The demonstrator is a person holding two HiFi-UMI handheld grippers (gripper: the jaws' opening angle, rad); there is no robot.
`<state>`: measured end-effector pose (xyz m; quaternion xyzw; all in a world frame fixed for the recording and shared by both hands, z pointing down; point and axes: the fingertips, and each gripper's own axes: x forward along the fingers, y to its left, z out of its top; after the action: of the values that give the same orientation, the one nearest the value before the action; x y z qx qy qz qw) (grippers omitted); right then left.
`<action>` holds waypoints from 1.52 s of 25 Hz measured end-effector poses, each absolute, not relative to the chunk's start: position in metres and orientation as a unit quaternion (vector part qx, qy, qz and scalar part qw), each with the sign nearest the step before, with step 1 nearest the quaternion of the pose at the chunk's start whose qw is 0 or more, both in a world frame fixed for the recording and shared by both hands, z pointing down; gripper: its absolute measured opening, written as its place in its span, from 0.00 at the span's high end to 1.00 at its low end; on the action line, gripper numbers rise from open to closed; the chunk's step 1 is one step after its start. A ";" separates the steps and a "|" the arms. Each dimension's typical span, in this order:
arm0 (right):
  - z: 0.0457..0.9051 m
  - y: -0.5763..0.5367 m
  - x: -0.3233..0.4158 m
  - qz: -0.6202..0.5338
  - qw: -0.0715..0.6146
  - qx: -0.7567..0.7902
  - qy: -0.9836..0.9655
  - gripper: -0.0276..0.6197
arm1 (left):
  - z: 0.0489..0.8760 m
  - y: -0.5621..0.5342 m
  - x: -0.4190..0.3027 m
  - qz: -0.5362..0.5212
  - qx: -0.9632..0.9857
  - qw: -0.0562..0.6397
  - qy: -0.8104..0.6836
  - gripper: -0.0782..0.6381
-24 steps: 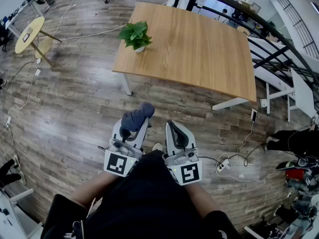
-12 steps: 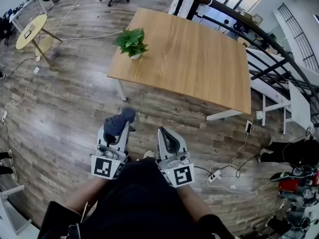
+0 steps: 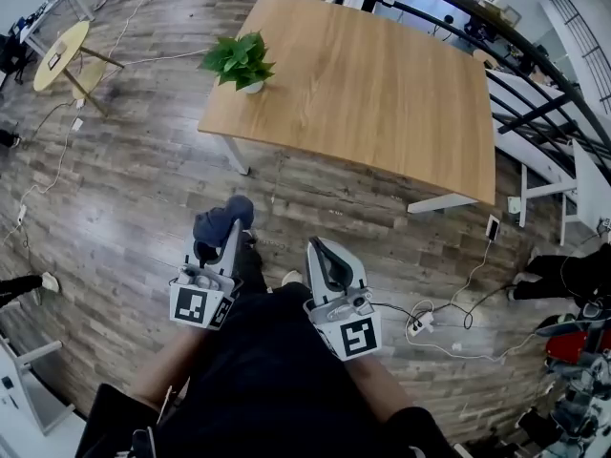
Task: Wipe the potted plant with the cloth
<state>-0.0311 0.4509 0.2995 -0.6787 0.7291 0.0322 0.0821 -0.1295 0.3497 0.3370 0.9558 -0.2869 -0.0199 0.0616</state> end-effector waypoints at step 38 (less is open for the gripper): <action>0.315 0.134 0.037 0.031 0.004 -0.706 0.707 0.93 | 0.409 0.044 -0.078 0.024 0.959 0.130 -0.252 0.73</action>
<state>0.0373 0.1336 0.3146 -0.7061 0.7074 0.0314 0.0040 -0.0779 0.0443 0.4088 0.9588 -0.2515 0.0241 0.1299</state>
